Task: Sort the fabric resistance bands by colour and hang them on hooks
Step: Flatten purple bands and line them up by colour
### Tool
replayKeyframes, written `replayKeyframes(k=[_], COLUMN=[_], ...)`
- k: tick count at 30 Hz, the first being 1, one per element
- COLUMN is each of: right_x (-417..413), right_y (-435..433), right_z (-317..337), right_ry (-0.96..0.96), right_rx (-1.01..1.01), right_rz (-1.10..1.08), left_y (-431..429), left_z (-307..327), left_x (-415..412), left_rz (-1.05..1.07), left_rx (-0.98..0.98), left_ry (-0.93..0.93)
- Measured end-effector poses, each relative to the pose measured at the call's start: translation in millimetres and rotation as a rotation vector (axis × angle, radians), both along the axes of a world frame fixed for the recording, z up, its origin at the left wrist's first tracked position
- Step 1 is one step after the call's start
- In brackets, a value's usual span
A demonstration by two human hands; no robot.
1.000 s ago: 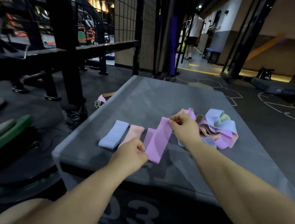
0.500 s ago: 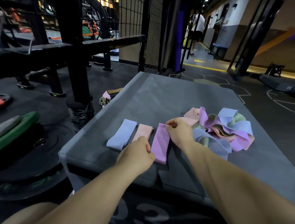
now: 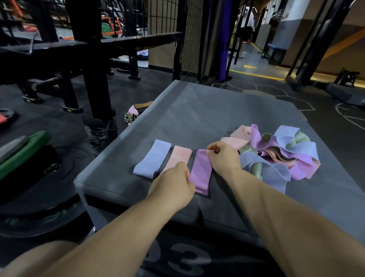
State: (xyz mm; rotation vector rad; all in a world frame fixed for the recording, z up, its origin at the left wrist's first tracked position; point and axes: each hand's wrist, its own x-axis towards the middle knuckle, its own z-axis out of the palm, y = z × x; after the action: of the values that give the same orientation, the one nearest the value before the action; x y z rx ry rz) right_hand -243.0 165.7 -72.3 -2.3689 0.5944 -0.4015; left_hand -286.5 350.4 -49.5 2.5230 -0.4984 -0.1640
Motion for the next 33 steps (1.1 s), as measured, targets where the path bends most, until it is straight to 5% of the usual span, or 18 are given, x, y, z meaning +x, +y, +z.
replayKeyframes(k=[33], right_x=[-4.5], right_y=[3.5], right_z=[1.1], right_ry=[-0.038], right_rx=[-0.008], right_rz=[0.016], left_y=[1.7], left_z=[-16.3], left_x=[4.2], left_rz=[-0.034], left_rx=[-0.008], left_ry=[0.023])
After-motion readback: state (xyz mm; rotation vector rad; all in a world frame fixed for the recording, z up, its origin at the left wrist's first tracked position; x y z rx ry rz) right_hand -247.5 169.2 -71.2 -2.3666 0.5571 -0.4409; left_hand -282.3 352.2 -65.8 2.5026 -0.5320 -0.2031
